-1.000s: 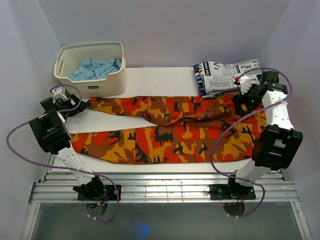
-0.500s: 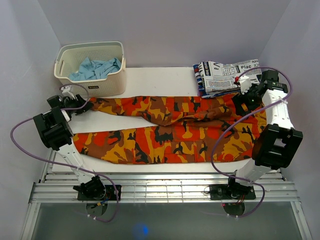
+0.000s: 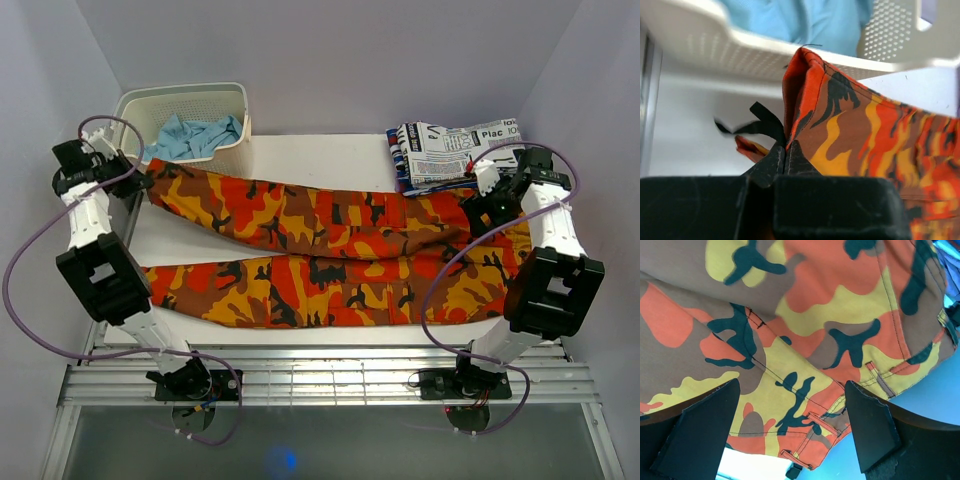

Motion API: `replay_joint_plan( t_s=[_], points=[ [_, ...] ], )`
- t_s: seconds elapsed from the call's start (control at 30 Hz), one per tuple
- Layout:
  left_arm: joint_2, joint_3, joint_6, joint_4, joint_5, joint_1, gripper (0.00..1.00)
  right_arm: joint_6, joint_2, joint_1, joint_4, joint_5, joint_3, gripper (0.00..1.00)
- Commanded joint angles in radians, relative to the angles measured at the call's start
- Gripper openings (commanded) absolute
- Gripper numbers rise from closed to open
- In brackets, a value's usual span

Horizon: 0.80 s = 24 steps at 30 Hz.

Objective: Fold and stack the trousers
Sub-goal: Flatten the trousers out

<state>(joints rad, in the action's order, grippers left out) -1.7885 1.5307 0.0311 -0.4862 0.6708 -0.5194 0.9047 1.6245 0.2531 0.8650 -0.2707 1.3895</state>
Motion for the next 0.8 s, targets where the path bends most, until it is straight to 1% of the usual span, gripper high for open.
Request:
replay_joint_plan(
  t_s=[0.0, 0.03, 0.07, 0.1, 0.13, 0.17, 0.2, 0.23, 0.27, 0.37, 0.4, 0.47, 0.5, 0.53, 0.57, 0.6, 0.67, 0.7, 0.73, 0.77],
  points=[
    [-0.121, 0.129, 0.232, -0.310, -0.211, -0.019, 0.00, 0.023, -0.049, -0.005, -0.018, 0.005, -0.017, 0.91],
    [-0.114, 0.082, 0.242, -0.281, -0.197, -0.019, 0.00, 0.023, -0.051, -0.003, -0.017, 0.013, -0.017, 0.91],
    [-0.053, 0.001, 0.262, -0.211, -0.230, -0.019, 0.00, 0.031, -0.057, -0.003, -0.012, 0.018, -0.021, 0.91],
    [-0.049, -0.021, 0.285, -0.221, -0.265, -0.019, 0.00, 0.040, -0.063, -0.005, -0.012, 0.021, -0.027, 0.91],
    [-0.058, -0.020, 0.302, -0.248, -0.283, -0.019, 0.00, 0.043, -0.061, -0.003, -0.017, 0.024, -0.035, 0.91],
    [-0.083, -0.023, 0.347, -0.232, -0.334, -0.019, 0.00, 0.043, -0.055, -0.003, -0.015, 0.028, -0.035, 0.91],
    [-0.115, -0.012, 0.355, -0.207, -0.342, -0.019, 0.00, 0.040, -0.045, -0.005, -0.012, 0.027, -0.032, 0.91],
    [-0.152, 0.029, 0.362, -0.177, -0.350, -0.019, 0.00, 0.037, -0.037, -0.005, -0.012, 0.030, -0.027, 0.91],
    [-0.169, 0.029, 0.362, -0.157, -0.350, -0.019, 0.00, 0.037, -0.032, -0.006, -0.012, 0.030, -0.027, 0.91],
    [-0.218, 0.100, 0.354, -0.102, -0.349, -0.019, 0.00, 0.037, -0.020, -0.011, -0.009, 0.041, -0.030, 0.91],
    [-0.227, 0.135, 0.352, -0.089, -0.358, -0.019, 0.14, 0.037, -0.020, -0.011, -0.008, 0.045, -0.033, 0.92],
    [-0.236, 0.169, 0.324, -0.084, -0.375, -0.019, 0.28, 0.040, -0.020, -0.012, -0.003, 0.050, -0.037, 0.92],
    [-0.235, 0.184, 0.311, -0.089, -0.385, -0.019, 0.48, 0.043, -0.020, -0.012, 0.006, 0.062, -0.040, 0.92],
    [-0.230, 0.195, 0.294, -0.104, -0.392, -0.019, 0.56, 0.054, -0.023, -0.012, 0.012, 0.068, -0.041, 0.93],
    [-0.221, 0.209, 0.235, -0.121, -0.395, -0.019, 0.58, 0.060, -0.035, -0.012, 0.017, 0.076, -0.046, 0.93],
    [-0.191, 0.207, 0.204, -0.138, -0.396, -0.019, 0.62, 0.071, -0.046, -0.011, 0.022, 0.102, -0.064, 0.95],
    [-0.152, 0.171, 0.114, -0.196, -0.381, -0.019, 0.63, 0.117, -0.086, -0.008, 0.023, 0.134, -0.095, 0.97],
    [-0.099, 0.149, 0.011, -0.239, -0.351, -0.019, 0.63, 0.134, -0.100, -0.003, 0.023, 0.161, -0.130, 1.00],
    [-0.069, 0.122, -0.060, -0.262, -0.312, -0.019, 0.63, 0.154, -0.110, 0.001, 0.029, 0.171, -0.147, 0.94],
    [-0.043, 0.059, -0.141, -0.293, -0.272, -0.019, 0.63, 0.195, -0.130, 0.012, 0.060, 0.182, -0.161, 0.91]
  ],
)
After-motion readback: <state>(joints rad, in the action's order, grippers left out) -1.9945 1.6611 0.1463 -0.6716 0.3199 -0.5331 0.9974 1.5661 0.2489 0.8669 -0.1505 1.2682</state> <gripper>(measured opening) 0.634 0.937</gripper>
